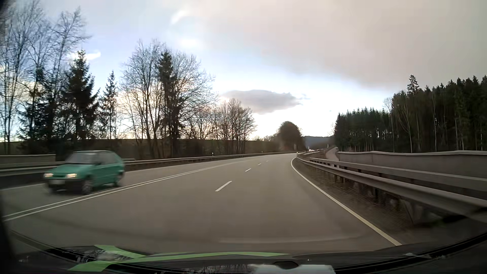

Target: Follow the waypoints while adhering to traffic rules and regulations

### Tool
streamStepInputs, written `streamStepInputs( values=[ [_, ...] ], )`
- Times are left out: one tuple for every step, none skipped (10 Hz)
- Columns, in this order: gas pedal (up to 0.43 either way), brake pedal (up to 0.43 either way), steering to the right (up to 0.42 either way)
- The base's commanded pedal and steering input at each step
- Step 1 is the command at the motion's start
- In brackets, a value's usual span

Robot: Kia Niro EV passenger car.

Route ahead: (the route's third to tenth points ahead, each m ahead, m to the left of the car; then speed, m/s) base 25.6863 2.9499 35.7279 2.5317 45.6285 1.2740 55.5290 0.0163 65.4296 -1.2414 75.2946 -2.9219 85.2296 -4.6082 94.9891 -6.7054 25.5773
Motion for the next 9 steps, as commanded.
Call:
streamStepInputs(
  values=[
    [0.260,0.000,0.014],
    [0.260,0.000,0.015],
    [0.260,0.000,0.014],
    [0.260,0.000,0.015],
    [0.260,0.000,0.014],
    [0.260,0.000,0.015],
    [0.260,0.000,0.014],
    [0.260,0.000,0.014],
    [0.260,0.000,0.014]
  ],
)
